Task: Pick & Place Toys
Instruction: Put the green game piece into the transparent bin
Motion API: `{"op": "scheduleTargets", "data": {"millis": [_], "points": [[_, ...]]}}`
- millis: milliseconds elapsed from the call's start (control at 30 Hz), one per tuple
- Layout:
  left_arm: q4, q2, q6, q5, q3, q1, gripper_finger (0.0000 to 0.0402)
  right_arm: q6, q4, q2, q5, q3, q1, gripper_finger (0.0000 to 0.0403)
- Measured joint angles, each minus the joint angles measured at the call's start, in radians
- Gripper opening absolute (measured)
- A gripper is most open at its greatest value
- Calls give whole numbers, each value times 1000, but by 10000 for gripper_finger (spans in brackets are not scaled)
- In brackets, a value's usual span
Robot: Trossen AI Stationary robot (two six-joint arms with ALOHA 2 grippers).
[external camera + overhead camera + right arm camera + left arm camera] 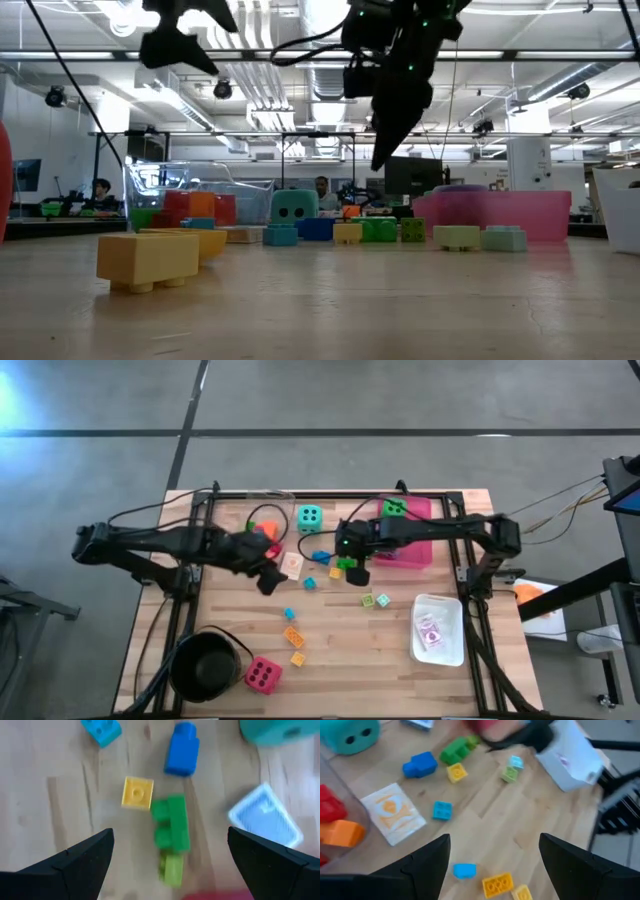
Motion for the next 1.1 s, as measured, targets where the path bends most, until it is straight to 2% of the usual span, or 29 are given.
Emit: {"op": "scheduleTargets", "data": {"millis": [167, 400, 700, 933, 1033, 1100], "points": [[-16, -72, 14, -50, -1, -105, 309, -21, 51, 63, -60, -1, -15, 382], [-13, -181, 69, -151, -1, -222, 309, -27, 50, 112, -65, -17, -26, 382], [-10, -234, 91, -197, -1, -229, 309, -41, 80, 124, -66, -56, -45, 382], [6, -238, 117, -204, -1, -229, 309, -56, 103, 188, -62, -73, -40, 381], [7, -238, 117, -205, -1, -229, 309, -54, 99, 211, -59, -69, -33, 368], [9, -238, 117, -205, -1, -228, 309, -48, 97, 218, -62, -66, -31, 342]]}}
